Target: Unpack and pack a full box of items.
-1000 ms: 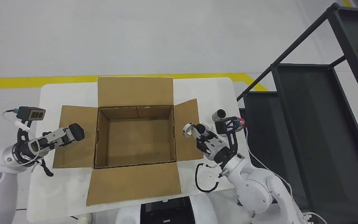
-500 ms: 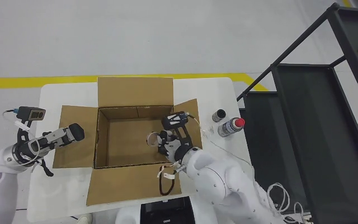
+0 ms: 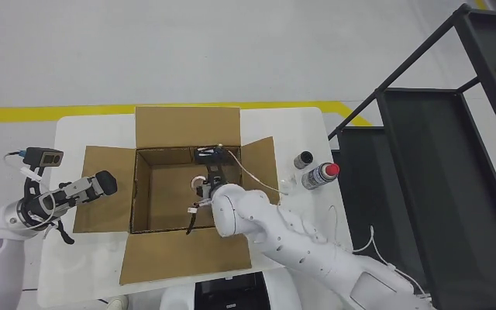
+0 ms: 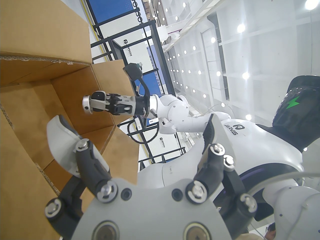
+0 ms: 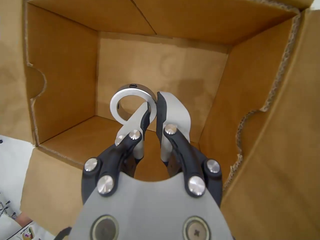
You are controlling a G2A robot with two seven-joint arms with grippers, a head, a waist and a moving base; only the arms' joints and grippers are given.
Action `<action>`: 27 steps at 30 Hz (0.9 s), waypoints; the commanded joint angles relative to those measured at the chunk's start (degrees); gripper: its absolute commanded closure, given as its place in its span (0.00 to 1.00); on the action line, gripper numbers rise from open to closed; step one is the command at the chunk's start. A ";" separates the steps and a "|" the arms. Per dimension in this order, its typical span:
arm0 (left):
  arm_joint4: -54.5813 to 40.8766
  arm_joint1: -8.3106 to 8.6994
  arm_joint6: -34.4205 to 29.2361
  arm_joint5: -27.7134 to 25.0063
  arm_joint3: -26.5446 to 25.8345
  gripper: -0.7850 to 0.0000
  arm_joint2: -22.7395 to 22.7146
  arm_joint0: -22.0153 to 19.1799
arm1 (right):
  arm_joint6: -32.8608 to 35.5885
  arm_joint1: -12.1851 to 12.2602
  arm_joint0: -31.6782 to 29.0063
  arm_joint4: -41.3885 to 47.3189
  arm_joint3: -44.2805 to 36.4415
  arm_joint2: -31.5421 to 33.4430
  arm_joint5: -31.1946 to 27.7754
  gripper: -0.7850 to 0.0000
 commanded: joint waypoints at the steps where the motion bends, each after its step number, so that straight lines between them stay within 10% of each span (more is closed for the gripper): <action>1: 0.00 0.00 0.00 0.00 0.00 0.00 0.00 0.00 | -0.58 -0.78 0.91 0.56 3.03 -0.93 0.69 1.00; 22: 0.00 0.00 0.00 0.00 0.00 0.00 0.00 0.00 | -5.62 -7.99 7.83 7.61 24.30 -3.97 4.62 1.00; 26: 0.00 0.00 0.00 0.00 0.00 0.00 0.00 0.00 | -5.48 -8.63 8.14 7.60 25.60 -4.15 4.73 0.00; 27: 0.00 0.00 0.00 0.00 0.00 0.00 0.00 0.00 | -5.42 -8.75 8.13 7.62 25.71 -4.14 4.76 0.00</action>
